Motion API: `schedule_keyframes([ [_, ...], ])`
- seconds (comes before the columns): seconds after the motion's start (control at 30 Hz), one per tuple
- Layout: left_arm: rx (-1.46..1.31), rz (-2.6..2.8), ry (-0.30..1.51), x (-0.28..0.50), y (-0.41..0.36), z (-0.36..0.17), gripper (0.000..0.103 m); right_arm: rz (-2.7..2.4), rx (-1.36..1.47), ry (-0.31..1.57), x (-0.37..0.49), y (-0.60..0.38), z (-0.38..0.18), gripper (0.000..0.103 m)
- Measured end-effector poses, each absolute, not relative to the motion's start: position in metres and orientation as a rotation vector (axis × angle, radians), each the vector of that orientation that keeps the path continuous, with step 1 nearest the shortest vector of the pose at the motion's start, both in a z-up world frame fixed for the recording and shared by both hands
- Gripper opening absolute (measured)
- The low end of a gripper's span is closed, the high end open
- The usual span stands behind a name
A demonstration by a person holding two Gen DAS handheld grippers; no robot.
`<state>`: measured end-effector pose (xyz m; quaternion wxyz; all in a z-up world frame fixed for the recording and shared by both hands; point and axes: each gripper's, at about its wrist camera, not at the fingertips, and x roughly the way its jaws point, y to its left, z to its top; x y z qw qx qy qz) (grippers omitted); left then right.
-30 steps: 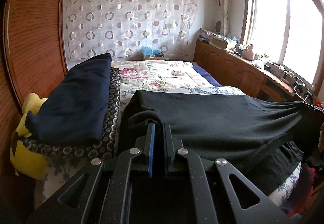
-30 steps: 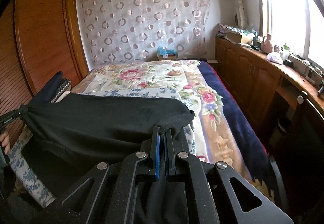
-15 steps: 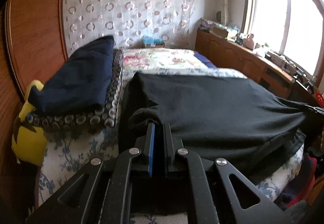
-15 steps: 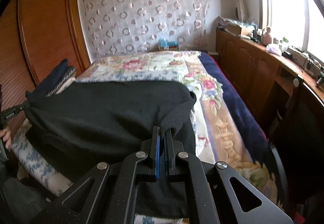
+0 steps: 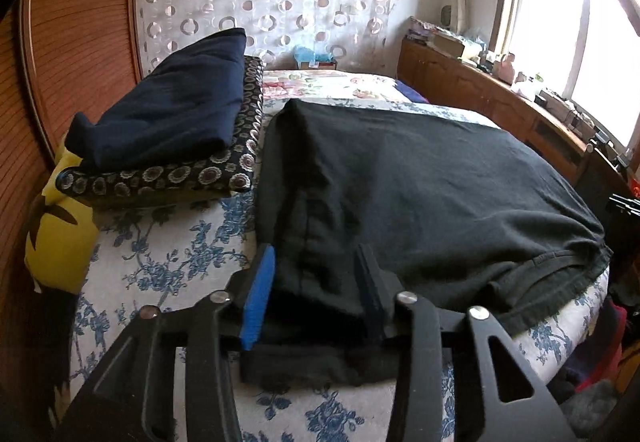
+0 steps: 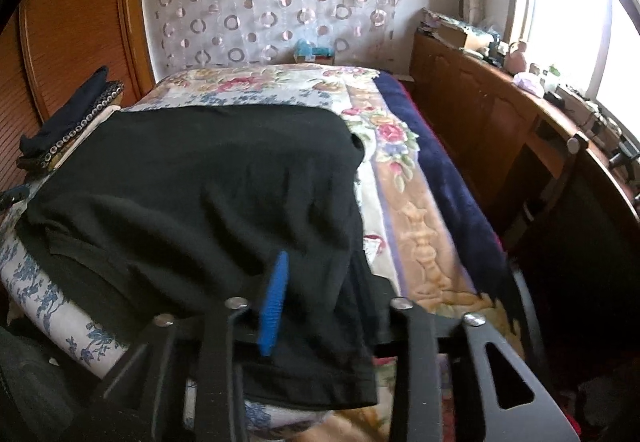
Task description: Fold small clothes
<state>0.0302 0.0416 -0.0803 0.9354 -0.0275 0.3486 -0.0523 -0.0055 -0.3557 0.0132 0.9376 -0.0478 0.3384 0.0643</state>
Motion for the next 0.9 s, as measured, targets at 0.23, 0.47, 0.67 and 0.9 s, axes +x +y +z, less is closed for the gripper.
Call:
schedule_keyframes([
  [0.23,-0.055,-0.108,0.731,0.036,0.046,-0.083,0.068,0.168,-0.126,0.651,0.009,-0.329,0.026,0.051],
  [0.47,-0.032,-0.067,0.739,0.036,0.044,-0.089,0.068,0.313,-0.125,0.703,0.044,-0.271,0.002,0.052],
  [0.67,-0.039,-0.054,0.75,0.037,0.048,-0.093,0.068,0.38,-0.145,0.731,0.067,-0.23,-0.009,0.052],
  [0.9,-0.05,-0.045,0.759,0.039,0.054,-0.097,0.068,0.432,-0.174,0.75,0.09,-0.212,-0.017,0.052],
])
